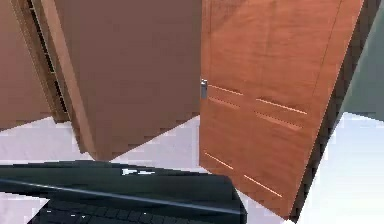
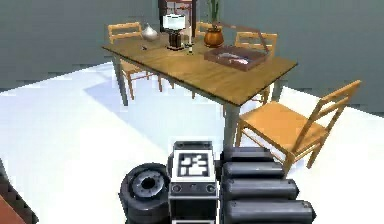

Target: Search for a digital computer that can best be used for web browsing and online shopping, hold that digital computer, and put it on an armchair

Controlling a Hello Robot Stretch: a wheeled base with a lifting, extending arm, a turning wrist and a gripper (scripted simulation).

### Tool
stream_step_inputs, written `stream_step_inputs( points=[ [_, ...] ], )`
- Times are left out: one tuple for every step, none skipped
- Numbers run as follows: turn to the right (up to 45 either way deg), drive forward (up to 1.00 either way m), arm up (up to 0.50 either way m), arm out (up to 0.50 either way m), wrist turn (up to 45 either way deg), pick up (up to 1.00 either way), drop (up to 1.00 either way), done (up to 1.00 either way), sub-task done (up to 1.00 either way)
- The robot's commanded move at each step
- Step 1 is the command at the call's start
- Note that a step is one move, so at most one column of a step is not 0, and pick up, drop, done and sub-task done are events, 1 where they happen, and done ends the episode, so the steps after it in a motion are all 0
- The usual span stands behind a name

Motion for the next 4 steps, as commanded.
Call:
stream_step_inputs(
  points=[
    [-45.0,0.0,0.0,0.0,0.0,0.0,0.0,0.0,0.0],
    [0.0,1.0,0.0,0.0,0.0,0.0,0.0,0.0,0.0],
    [0.0,1.0,0.0,0.0,0.0,0.0,0.0,0.0,0.0],
    [-3.0,0.0,0.0,0.0,0.0,0.0,0.0,0.0,0.0]
  ],
)
